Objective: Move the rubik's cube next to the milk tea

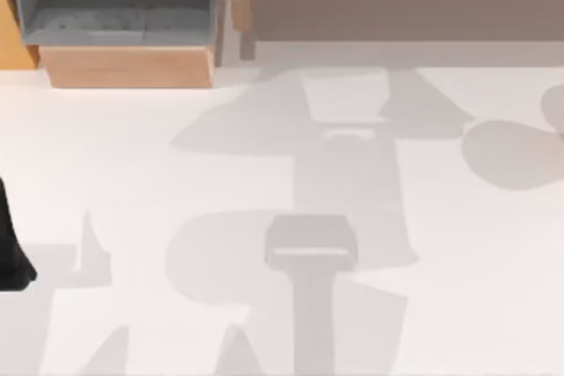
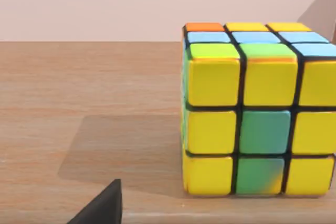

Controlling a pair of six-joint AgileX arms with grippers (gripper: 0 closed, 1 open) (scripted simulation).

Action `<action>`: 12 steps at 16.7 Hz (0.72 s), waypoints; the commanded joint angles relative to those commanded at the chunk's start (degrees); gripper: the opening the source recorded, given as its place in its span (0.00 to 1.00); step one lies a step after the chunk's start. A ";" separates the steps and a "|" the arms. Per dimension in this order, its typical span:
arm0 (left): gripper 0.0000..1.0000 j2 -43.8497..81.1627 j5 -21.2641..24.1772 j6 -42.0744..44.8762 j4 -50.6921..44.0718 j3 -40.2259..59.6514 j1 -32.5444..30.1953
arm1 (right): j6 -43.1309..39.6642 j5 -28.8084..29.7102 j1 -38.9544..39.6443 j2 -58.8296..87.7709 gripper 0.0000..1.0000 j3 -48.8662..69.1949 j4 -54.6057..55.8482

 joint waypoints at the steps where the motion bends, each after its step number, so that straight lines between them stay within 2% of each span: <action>1: 1.00 0.00 0.00 0.00 0.00 0.00 0.00 | 0.00 0.08 0.01 0.02 1.00 0.25 -0.21; 12: 1.00 0.00 0.00 0.00 0.00 0.00 0.00 | 0.01 2.42 2.06 12.42 1.00 15.94 -3.05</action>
